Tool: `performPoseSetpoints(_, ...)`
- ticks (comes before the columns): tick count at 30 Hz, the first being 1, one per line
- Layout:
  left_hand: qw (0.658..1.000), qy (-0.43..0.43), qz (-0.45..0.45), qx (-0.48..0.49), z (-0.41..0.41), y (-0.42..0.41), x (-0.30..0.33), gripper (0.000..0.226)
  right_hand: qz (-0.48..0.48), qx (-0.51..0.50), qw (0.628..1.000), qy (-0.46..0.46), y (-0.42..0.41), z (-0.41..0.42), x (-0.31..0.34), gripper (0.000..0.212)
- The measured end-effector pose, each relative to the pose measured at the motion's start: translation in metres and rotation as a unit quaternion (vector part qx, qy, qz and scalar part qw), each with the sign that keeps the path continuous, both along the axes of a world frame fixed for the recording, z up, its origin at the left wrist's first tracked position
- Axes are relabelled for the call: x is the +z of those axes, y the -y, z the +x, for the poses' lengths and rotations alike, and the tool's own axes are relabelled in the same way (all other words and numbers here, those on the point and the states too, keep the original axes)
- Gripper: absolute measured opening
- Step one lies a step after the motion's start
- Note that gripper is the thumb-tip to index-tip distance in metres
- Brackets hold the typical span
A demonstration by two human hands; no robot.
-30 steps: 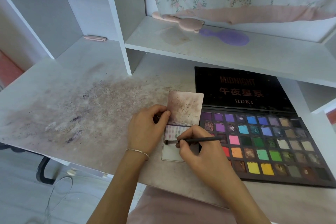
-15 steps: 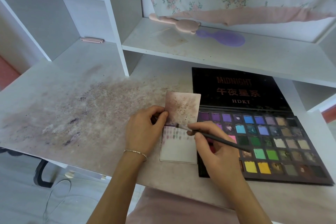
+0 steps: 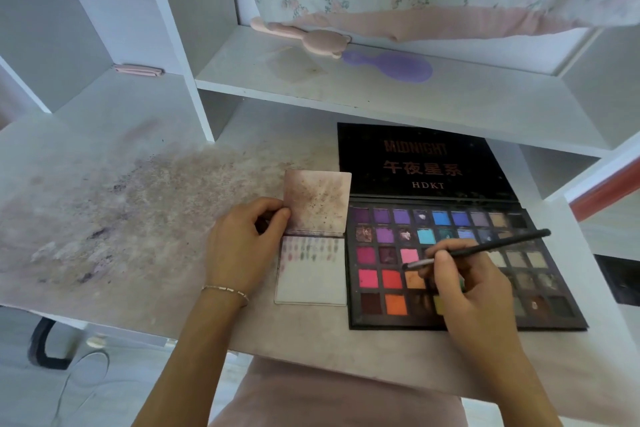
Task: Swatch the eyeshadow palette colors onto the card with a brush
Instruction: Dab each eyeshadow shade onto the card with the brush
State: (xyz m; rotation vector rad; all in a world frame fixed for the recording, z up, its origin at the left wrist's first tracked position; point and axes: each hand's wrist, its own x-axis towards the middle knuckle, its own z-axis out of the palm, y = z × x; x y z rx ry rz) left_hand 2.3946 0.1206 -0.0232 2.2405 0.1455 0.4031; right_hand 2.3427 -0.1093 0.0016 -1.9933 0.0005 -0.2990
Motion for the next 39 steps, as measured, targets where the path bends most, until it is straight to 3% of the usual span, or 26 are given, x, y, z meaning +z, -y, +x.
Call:
performPoseSetpoints(5, 1.0, 0.0, 0.005, -0.001, 0.0002, 0.0009, 0.0008, 0.007, -0.051, 0.022, 0.998, 0.017, 0.0001, -0.0009, -0.0034, 0.035)
performPoseSetpoints(9, 1.0, -0.001, 0.004, -0.001, -0.0003, 0.0013, 0.0013, 0.007, -0.067, 0.058, 0.996, 0.021, -0.0035, 0.0001, -0.0026, 0.022)
performPoseSetpoints(14, 1.0, -0.001, 0.0, -0.001, -0.0007, 0.0017, 0.0025, 0.008, -0.094, 0.074, 0.993, 0.023, -0.001, 0.0006, -0.0064, 0.021)
performPoseSetpoints(18, 1.0, -0.004, 0.003, -0.005, -0.0012, 0.0018, 0.0032, 0.008, -0.083, 0.067, 0.994, 0.035, -0.0003, 0.0011, -0.0071, 0.01)
performPoseSetpoints(31, 1.0, -0.014, -0.004, -0.002, -0.0009, 0.0023, 0.0045, 0.009, -0.1, 0.074, 0.992, 0.039, -0.0011, 0.001, -0.0045, 0.021)
performPoseSetpoints(39, 1.0, -0.018, -0.008, -0.003, -0.001, 0.0024, 0.005, 0.009, -0.046, 0.057, 0.997, 0.034, -0.0073, 0.0009, 0.0025, 0.011)
